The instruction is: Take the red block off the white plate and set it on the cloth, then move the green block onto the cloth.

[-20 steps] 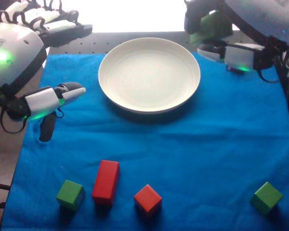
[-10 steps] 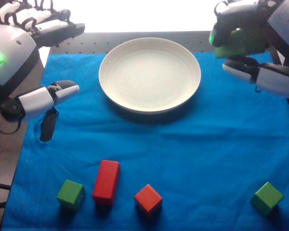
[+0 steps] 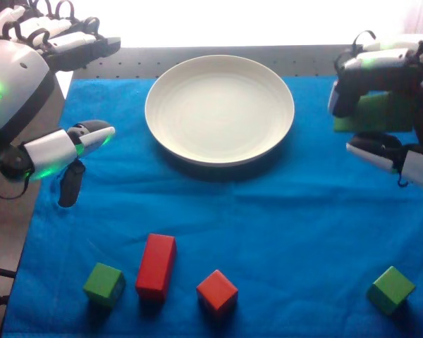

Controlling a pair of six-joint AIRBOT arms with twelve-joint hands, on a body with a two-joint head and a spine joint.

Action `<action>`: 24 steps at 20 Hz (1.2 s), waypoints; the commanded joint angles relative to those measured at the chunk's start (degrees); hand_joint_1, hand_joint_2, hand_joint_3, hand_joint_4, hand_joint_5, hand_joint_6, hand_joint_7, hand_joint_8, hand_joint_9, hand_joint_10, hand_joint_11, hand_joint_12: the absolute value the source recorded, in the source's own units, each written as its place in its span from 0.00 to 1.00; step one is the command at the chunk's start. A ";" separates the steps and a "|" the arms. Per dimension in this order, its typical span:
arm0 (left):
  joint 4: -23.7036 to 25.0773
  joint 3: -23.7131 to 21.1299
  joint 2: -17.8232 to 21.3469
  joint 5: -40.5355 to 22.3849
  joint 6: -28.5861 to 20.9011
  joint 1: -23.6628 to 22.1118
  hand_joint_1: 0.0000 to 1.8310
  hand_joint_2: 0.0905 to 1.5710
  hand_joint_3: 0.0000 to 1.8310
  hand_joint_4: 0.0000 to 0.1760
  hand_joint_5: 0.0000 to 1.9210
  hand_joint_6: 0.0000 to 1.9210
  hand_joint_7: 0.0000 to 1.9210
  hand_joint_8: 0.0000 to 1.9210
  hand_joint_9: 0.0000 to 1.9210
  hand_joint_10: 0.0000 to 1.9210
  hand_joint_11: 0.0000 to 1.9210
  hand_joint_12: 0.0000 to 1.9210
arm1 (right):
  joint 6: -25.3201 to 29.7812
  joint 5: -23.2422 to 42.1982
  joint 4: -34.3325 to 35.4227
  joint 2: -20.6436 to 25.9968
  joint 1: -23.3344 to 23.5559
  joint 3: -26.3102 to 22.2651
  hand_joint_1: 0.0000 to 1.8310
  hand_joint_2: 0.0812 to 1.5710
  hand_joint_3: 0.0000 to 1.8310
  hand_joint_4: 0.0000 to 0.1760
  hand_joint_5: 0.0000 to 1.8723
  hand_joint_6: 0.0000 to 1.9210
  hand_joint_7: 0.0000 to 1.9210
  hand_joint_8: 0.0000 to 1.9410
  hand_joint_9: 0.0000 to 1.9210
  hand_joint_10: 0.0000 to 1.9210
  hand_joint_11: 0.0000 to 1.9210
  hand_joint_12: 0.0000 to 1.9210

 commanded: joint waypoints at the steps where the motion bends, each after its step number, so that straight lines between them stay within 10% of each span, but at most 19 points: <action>1: 1.64 -0.09 0.35 -7.06 0.00 -0.46 0.44 0.71 0.00 0.22 0.23 0.00 0.14 0.00 0.12 0.00 0.00 0.38 | 0.23 -7.82 -1.97 0.09 0.25 -0.45 0.73 0.75 0.00 0.00 0.42 0.51 0.43 0.71 0.44 0.81 0.49 0.91; 5: 1.64 -0.14 0.30 -7.25 0.00 -0.37 0.43 0.72 0.00 0.22 0.23 0.00 0.13 0.00 0.11 0.00 0.00 0.35 | 2.97 -7.83 -1.97 -0.21 -2.39 -0.72 0.67 0.76 0.00 0.00 0.42 0.52 0.42 0.83 0.57 0.91 0.59 1.00; 7: 1.64 -0.16 0.23 -7.25 0.00 -0.37 0.42 0.72 0.00 0.25 0.22 0.00 0.13 0.00 0.10 0.00 0.00 0.34 | 3.55 -7.82 -1.97 -0.49 -3.16 -0.70 0.68 0.74 0.00 0.00 0.43 0.56 0.49 0.68 0.48 0.77 0.44 0.91; 9: 1.64 -0.20 0.22 -7.28 0.00 -0.37 0.43 0.72 0.00 0.19 0.23 0.00 0.13 0.00 0.11 0.00 0.00 0.34 | 3.80 -7.81 -1.97 -0.69 -3.45 -0.68 0.63 0.66 0.00 0.00 0.29 0.56 0.31 0.57 0.30 0.66 0.26 0.83; 15: 1.65 -0.28 0.14 -7.44 0.01 -0.38 0.42 0.71 0.00 0.20 0.23 0.00 0.14 0.00 0.11 0.00 0.00 0.37 | 4.28 -7.74 -1.45 -1.00 -3.73 -0.31 0.55 0.59 0.00 0.00 0.13 0.47 0.10 0.47 0.06 0.67 0.03 0.93; 24: 1.65 -0.44 0.11 -8.06 0.01 -0.32 0.41 0.71 0.00 0.16 0.23 0.00 0.16 0.00 0.15 0.01 0.00 0.45 | 4.51 -7.72 -0.76 -1.03 -3.73 -0.04 0.58 0.61 0.00 0.00 0.08 0.56 0.08 0.58 0.04 0.72 0.02 0.97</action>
